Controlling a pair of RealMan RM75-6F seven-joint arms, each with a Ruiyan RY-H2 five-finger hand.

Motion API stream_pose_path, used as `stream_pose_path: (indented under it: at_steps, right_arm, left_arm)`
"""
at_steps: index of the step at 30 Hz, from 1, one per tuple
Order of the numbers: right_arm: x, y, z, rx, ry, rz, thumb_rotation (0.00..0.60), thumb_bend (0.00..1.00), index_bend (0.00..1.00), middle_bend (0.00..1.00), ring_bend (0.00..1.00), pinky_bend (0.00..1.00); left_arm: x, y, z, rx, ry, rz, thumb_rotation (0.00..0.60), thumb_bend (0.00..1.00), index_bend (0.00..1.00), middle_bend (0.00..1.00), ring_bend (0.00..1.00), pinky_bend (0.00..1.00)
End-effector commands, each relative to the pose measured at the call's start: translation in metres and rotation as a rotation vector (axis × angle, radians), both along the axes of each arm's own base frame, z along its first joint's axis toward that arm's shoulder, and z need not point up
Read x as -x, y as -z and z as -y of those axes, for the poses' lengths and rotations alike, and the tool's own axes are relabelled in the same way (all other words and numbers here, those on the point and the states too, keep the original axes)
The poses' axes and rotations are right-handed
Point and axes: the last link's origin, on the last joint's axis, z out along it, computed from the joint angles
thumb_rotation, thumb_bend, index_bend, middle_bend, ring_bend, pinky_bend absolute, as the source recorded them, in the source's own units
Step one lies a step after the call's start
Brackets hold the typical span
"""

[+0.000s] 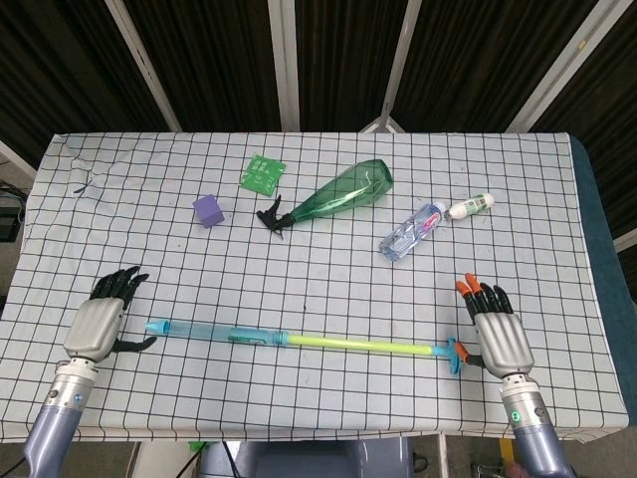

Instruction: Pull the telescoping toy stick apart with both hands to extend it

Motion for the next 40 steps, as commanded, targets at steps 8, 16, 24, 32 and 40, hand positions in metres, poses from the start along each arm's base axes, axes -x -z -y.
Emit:
stream_pose_path:
  at_steps: [8, 16, 24, 32, 40]
  right_arm:
    - [0.02, -0.037, -0.024, 0.052, -0.029, -0.06, 0.6, 0.3, 0.0, 0.0, 0.0, 0.0]
    - [0.043, -0.063, -0.054, 0.138, -0.076, -0.083, 0.6, 0.3, 0.0, 0.0, 0.0, 0.0]
    - [0.054, -0.073, -0.074, 0.198, -0.137, -0.09, 0.6, 0.3, 0.0, 0.0, 0.0, 0.0]
    - [0.06, -0.081, -0.076, 0.251, -0.09, -0.067, 0.6, 0.3, 0.0, 0.0, 0.0, 0.0]
    - [0.059, -0.075, -0.074, 0.226, -0.084, -0.058, 0.6, 0.3, 0.0, 0.0, 0.0, 0.0]
  left_arm:
    - [-0.004, -0.026, 0.019, -0.076, 0.045, 0.003, 0.6, 0.11, 0.07, 0.0, 0.0, 0.0]
    - [0.009, -0.048, 0.061, -0.128, 0.087, -0.006, 0.6, 0.11, 0.04, 0.0, 0.0, 0.0]
    - [0.029, -0.067, 0.082, -0.171, 0.102, -0.074, 0.6, 0.11, 0.03, 0.0, 0.0, 0.0]
    - [0.036, -0.075, 0.083, -0.207, 0.104, -0.087, 0.6, 0.11, 0.02, 0.0, 0.0, 0.0]
    - [0.038, -0.07, 0.077, -0.196, 0.088, -0.077, 0.6, 0.11, 0.01, 0.0, 0.0, 0.0]
